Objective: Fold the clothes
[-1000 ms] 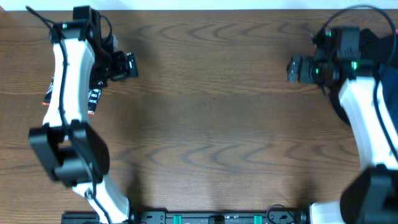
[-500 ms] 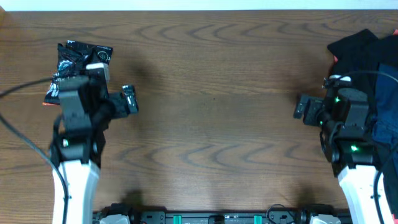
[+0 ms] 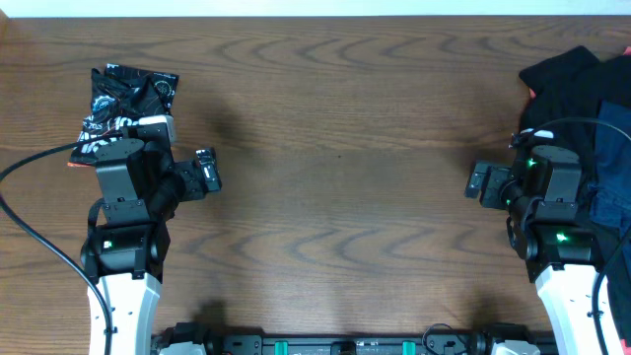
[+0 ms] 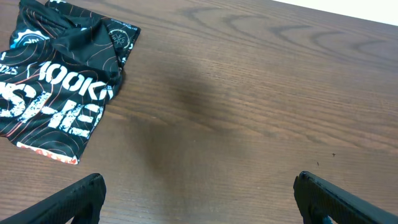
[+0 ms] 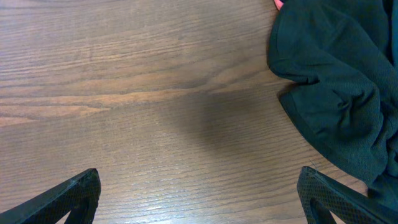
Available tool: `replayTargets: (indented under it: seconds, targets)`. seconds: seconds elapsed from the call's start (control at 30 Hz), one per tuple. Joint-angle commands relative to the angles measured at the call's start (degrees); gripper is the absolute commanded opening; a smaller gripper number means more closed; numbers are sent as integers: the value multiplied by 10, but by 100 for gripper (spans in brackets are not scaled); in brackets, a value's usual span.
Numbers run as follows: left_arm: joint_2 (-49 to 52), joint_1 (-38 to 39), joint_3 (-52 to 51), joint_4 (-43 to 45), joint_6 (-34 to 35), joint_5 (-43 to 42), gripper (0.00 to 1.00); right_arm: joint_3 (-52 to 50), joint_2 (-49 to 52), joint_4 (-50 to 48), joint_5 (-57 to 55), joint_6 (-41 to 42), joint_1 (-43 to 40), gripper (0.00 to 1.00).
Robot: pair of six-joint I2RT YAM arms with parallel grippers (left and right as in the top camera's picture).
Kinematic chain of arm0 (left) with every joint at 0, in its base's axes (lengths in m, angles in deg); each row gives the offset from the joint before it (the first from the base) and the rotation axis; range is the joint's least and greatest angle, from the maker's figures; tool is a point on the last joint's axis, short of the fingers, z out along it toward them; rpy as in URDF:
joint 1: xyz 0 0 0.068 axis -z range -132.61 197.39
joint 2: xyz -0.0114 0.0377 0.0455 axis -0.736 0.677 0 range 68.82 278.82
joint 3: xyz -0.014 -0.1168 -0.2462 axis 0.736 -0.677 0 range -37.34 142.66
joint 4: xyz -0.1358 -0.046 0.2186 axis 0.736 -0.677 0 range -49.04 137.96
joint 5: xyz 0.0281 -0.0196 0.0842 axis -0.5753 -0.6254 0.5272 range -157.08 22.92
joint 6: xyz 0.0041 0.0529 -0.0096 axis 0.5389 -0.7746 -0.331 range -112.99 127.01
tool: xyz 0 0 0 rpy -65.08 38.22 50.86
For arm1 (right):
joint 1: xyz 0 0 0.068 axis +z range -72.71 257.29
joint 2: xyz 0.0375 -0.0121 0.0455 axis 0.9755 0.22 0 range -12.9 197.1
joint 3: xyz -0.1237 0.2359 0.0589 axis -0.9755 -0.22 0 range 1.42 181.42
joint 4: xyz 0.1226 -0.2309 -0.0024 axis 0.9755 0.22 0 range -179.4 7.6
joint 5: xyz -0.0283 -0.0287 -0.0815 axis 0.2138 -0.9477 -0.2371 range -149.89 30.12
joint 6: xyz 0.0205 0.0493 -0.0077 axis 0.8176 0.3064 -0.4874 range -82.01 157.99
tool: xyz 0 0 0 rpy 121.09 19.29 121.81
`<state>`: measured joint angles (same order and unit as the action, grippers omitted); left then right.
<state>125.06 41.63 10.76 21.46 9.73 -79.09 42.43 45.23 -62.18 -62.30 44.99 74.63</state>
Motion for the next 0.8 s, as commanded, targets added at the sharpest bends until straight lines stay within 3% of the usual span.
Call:
replayTargets:
  seconds: [0.0,0.43,0.6,0.77]
  targets:
    - [0,1,-1,0,-5,1,98,-5,-1,0,-8,7,-3,99]
    - [0,1,-1,0,-5,1,98,-11,-42,97,-7,6,-3,99]
    - [0,1,-1,0,-5,1,98,-49,-129,63,-6,-30,-3,99]
    - [0,1,-1,0,-5,1,98,-129,-231,-44,-6,-42,-3,99]
